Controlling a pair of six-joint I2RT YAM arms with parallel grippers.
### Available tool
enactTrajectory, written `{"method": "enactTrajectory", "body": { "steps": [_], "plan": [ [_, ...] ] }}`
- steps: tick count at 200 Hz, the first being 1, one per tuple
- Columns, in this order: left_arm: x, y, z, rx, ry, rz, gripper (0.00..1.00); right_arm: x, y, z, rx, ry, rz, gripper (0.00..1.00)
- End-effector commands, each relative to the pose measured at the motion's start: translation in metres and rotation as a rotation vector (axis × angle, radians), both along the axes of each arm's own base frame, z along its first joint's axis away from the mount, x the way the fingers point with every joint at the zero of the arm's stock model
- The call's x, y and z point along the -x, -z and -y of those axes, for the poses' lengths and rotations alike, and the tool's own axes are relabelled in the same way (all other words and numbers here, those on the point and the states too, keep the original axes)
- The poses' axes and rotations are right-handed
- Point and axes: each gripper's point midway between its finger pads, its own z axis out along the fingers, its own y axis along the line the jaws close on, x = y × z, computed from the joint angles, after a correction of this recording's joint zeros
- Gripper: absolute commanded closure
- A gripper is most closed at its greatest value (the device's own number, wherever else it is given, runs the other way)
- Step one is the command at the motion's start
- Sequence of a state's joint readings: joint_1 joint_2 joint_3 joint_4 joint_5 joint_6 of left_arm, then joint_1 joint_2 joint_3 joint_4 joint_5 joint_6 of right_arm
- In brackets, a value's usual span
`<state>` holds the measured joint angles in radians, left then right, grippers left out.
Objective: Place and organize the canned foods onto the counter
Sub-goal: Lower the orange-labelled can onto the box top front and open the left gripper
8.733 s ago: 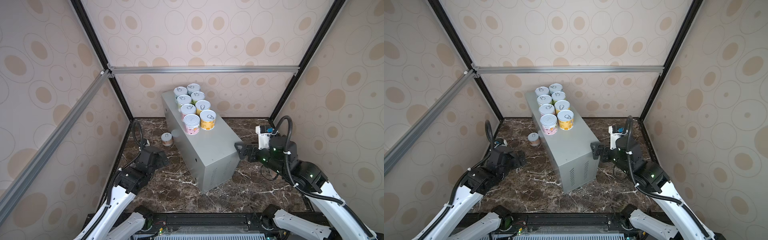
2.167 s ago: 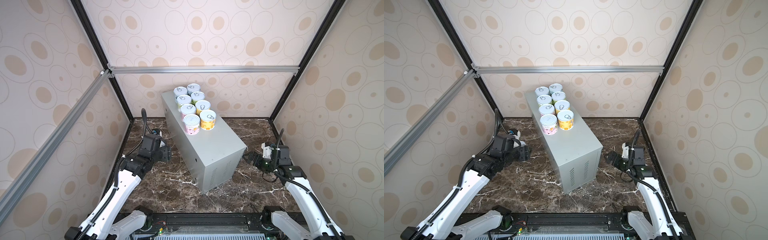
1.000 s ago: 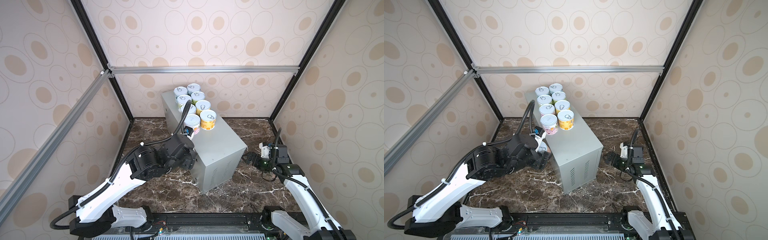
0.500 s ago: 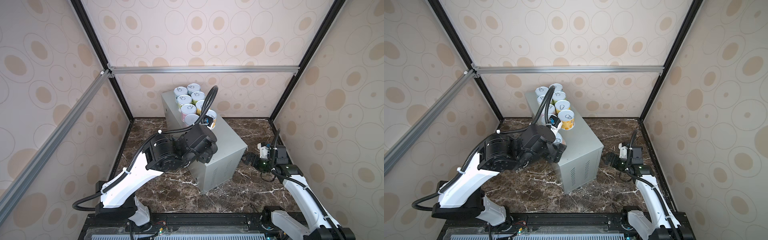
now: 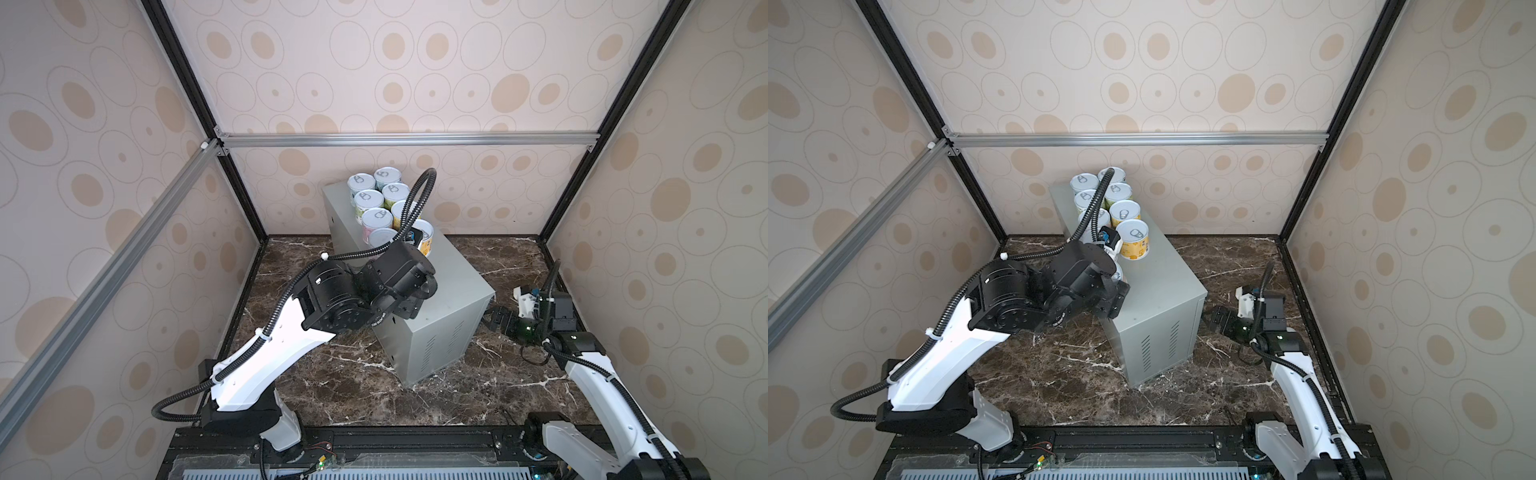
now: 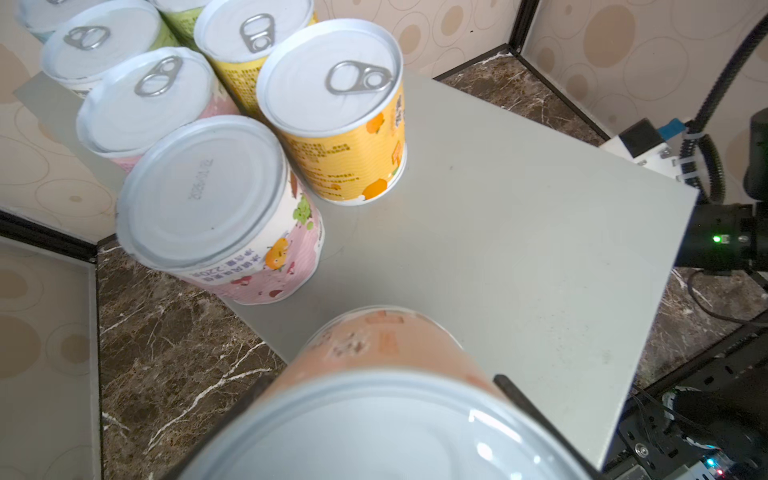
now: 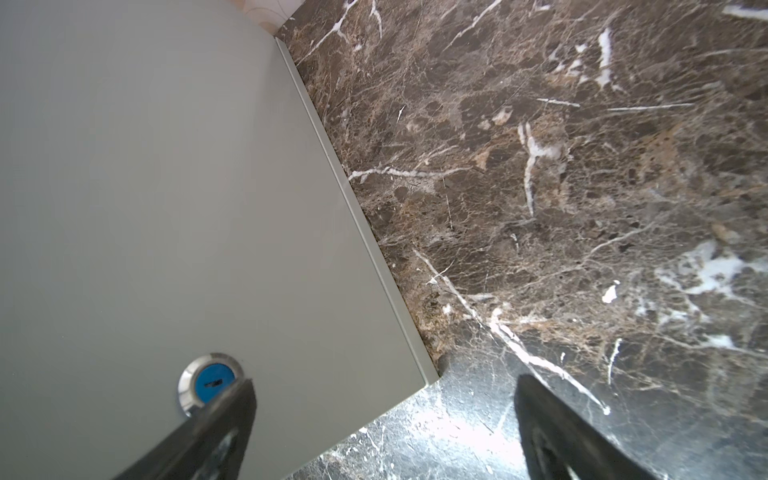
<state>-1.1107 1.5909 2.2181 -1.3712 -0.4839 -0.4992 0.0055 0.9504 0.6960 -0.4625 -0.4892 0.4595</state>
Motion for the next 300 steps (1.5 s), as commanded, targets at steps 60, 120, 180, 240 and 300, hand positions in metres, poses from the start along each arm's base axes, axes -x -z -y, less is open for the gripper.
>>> {"method": "enactTrajectory", "body": {
  "steps": [60,120,180,240,300],
  "plan": [
    [-0.029,-0.005,0.001,0.045,-0.076,0.011,0.36,0.004,-0.005,-0.007,-0.033,-0.027,0.022,0.01],
    [-0.038,0.002,0.005,0.033,-0.089,0.002,0.28,0.006,-0.006,-0.008,-0.038,-0.032,0.026,0.01],
    [-0.043,0.002,0.012,0.034,-0.088,0.003,0.1,0.007,-0.009,-0.008,-0.039,-0.034,0.041,0.01],
    [-0.038,-0.024,0.012,0.127,-0.079,0.029,0.01,0.009,-0.022,-0.004,-0.019,-0.019,0.069,0.01],
    [-0.015,-0.06,-0.018,0.301,-0.078,0.094,0.02,0.015,-0.039,0.006,0.015,0.042,0.109,0.01]
  ]
}}
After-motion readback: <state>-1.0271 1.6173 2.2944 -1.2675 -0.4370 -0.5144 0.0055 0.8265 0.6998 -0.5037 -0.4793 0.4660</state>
